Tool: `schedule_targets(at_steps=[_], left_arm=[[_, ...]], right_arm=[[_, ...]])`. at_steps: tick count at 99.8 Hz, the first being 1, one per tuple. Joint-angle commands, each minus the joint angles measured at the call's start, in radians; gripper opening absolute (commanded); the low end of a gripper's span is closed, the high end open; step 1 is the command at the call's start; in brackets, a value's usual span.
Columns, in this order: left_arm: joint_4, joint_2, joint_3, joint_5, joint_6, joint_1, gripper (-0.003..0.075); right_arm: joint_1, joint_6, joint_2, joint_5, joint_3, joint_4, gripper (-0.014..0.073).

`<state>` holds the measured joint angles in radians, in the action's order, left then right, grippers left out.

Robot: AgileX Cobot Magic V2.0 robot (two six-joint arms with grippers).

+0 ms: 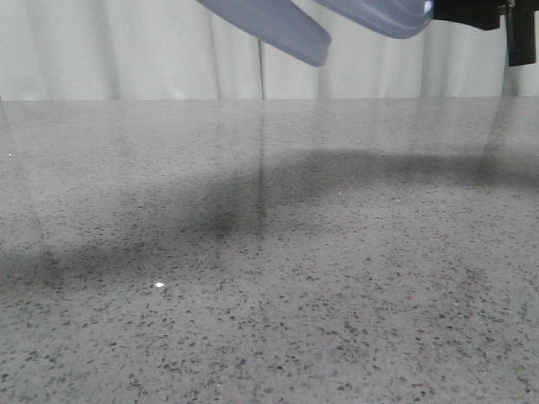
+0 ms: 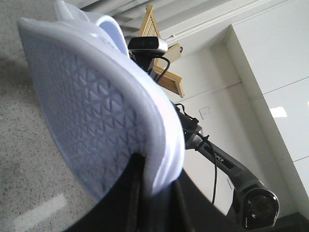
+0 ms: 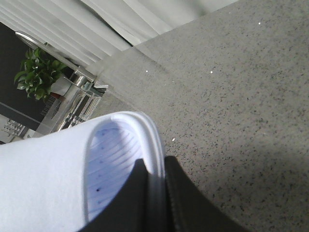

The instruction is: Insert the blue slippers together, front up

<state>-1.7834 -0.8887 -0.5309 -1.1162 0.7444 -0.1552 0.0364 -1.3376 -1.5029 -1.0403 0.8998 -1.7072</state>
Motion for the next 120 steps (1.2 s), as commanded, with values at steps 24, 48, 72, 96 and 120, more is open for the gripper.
schedule_targets(at_steps=[24, 48, 72, 96, 120], left_arm=[[-0.077, 0.002, -0.030, -0.151, -0.011, -0.020, 0.0015], [-0.077, -0.008, -0.030, -0.151, -0.012, -0.020, 0.0015], [-0.077, -0.021, -0.030, -0.151, -0.012, -0.020, 0.0015], [-0.071, -0.035, -0.030, -0.146, -0.012, -0.020, 0.0015], [-0.050, -0.066, -0.030, -0.135, -0.011, -0.020, 0.0015]], right_arm=[[-0.089, -0.055, -0.002, -0.270, 0.071, -0.067, -0.0107], [-0.103, -0.060, -0.002, -0.270, 0.080, -0.061, -0.0107], [-0.146, -0.060, -0.002, -0.270, 0.080, -0.043, -0.0107], [-0.156, -0.060, 0.003, -0.271, 0.081, -0.043, -0.0107], [-0.156, -0.060, 0.025, -0.271, 0.081, -0.043, -0.0107]])
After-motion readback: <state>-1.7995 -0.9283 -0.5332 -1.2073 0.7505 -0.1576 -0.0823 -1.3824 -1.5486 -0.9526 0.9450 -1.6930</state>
